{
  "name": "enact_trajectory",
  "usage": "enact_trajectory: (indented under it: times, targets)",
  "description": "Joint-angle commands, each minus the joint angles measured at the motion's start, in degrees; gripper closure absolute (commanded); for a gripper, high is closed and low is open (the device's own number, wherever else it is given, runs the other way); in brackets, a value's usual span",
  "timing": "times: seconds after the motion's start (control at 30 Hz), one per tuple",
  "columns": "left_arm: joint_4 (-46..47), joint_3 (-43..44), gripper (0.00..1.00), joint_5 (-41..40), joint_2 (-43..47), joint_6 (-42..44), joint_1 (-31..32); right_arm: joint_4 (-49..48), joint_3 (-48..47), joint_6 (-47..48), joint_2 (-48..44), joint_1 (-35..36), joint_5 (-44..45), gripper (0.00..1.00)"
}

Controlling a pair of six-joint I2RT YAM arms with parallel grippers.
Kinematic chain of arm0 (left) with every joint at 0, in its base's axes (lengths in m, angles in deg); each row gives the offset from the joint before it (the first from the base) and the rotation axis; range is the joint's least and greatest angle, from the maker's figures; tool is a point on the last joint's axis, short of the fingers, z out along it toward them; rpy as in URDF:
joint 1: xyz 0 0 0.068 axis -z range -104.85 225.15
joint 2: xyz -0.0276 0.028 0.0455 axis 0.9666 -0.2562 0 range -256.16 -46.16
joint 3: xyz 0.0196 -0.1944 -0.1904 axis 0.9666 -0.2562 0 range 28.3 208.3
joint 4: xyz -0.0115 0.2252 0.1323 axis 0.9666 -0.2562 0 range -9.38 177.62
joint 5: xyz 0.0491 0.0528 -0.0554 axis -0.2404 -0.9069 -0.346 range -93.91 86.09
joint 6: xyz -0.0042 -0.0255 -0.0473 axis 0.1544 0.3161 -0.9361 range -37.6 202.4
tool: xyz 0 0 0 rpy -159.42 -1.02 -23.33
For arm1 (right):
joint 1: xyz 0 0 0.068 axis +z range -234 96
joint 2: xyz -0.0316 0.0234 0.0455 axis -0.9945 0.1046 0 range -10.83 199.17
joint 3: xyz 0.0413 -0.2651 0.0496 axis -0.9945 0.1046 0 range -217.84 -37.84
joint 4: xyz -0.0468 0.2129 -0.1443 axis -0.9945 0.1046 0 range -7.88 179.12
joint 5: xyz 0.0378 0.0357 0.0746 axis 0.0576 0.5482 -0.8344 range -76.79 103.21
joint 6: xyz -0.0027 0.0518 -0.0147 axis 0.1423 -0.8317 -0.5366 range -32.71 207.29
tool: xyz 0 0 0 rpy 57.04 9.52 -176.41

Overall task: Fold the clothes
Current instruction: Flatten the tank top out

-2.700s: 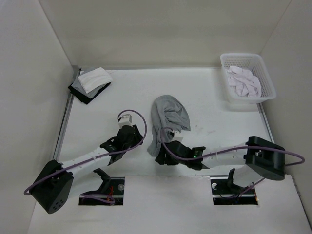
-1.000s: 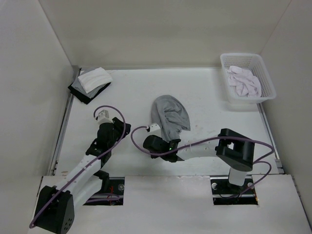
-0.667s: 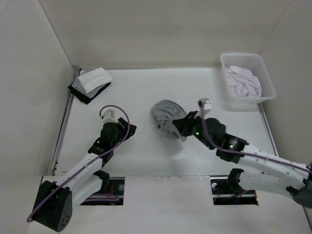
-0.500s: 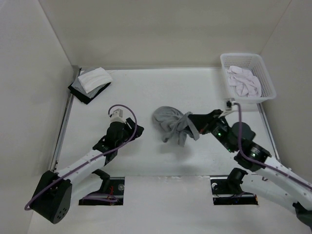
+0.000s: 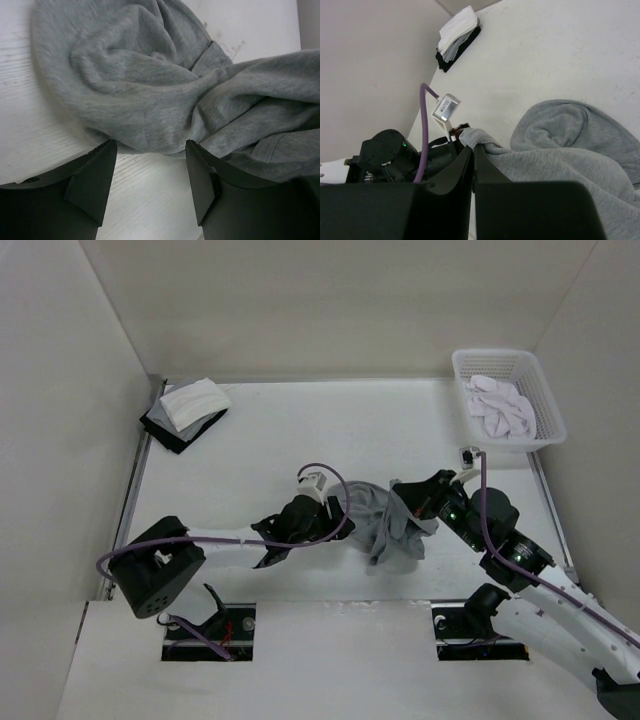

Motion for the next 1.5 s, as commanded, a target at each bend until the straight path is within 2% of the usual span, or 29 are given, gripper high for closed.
enact_trajectory:
  times: [0.0, 0.1, 0.13, 0.17, 0.23, 0.3, 0.37, 0.43, 0.47, 0.6, 0.7, 0.73, 0.8, 0.93, 1.0, 1.07, 1.1, 1.27, 1.3, 1.37, 1.47]
  targets:
    - [4.6, 4.2, 0.49, -0.8, -2.5, 0.0, 1.1, -3.2, -0.4, -0.1, 0.0, -0.9, -1.3, 0.96]
    - [3.3, 5.9, 0.64, -0.7, -5.4, 0.1, 0.8, -3.4, -0.8, 0.3, -0.4, -1.0, -1.3, 0.96]
    - [2.8, 6.3, 0.77, -0.9, -5.9, 0.3, 0.6, -3.3, -1.2, 0.5, -0.4, -1.1, -1.3, 0.96]
    - [2.7, 6.4, 0.84, -0.9, -5.7, 0.3, 0.5, -3.3, -1.7, 0.5, -0.4, -1.1, -1.4, 0.96]
    - [2.9, 5.8, 0.94, -1.5, -2.6, 0.4, -0.3, -2.8, -3.2, 1.2, -0.5, -0.9, -1.4, 0.96]
    - [2.4, 5.5, 0.98, -2.7, 2.0, 1.9, -0.9, -2.0, -5.5, 1.8, -0.9, -0.8, -1.3, 0.96]
    - [1.0, 5.3, 0.99, -3.0, 6.2, 2.6, -1.7, -0.8, -7.8, 2.6, -1.2, -0.1, -0.8, 0.96]
    - [-3.9, 5.8, 1.0, -3.0, 16.2, 3.0, -3.1, 1.2, -12.1, 3.8, -1.8, 1.9, -0.3, 0.96]
    - [-4.8, 6.0, 1.0, -3.1, 18.0, 3.1, -3.2, 1.6, -13.1, 4.1, -1.9, 2.4, -0.1, 0.96]
    - [-17.3, 12.5, 0.99, -3.2, 36.1, 5.2, -3.6, 6.2, -26.0, 9.0, -2.8, 10.0, 3.6, 0.96]
    - [-23.2, 18.1, 0.99, -2.4, 41.2, 5.7, -3.5, 7.4, -37.0, 13.0, -2.6, 17.0, 7.0, 0.97]
    - [-25.9, 22.5, 0.98, -2.3, 44.3, 6.1, -2.8, 6.8, -42.0, 14.9, -1.9, 21.0, 8.2, 0.97]
    - [-27.4, 26.1, 0.98, -2.3, 46.8, 6.3, -1.9, 5.5, -46.6, 17.2, -0.5, 25.2, 9.4, 0.97]
    - [-29.4, 29.4, 0.97, -2.9, 49.4, 6.3, -0.5, 4.6, -51.8, 21.6, 3.1, 29.6, 13.1, 0.96]
    - [-30.5, 28.5, 0.96, -3.7, 50.2, 6.4, -1.0, 3.3, -50.5, 22.6, 4.1, 29.6, 15.4, 0.95]
    - [-31.8, 26.6, 0.96, -4.6, 50.6, 6.3, -2.3, 2.9, -48.2, 24.1, 6.6, 25.5, 18.2, 0.94]
    - [-32.2, 25.3, 0.96, -4.8, 50.3, 6.3, -3.2, 3.4, -46.3, 23.2, 9.2, 20.5, 17.3, 0.94]
    - [-31.3, 18.8, 0.95, -3.5, 45.7, 4.6, -10.7, 1.3, -40.3, 15.2, 15.9, 4.4, 4.9, 0.94]
    - [-29.3, 16.0, 0.94, -2.4, 43.1, 3.5, -13.8, -0.4, -38.7, 11.9, 18.9, -0.8, -1.1, 0.94]
    - [-24.3, 12.2, 0.94, -0.4, 37.3, 1.7, -18.8, -2.9, -38.2, 8.0, 25.5, -7.9, -7.4, 0.94]
    - [-15.2, 10.6, 0.93, 0.4, 25.3, -1.5, -28.6, -5.8, -43.8, 3.7, 41.2, -15.9, -12.0, 0.93]
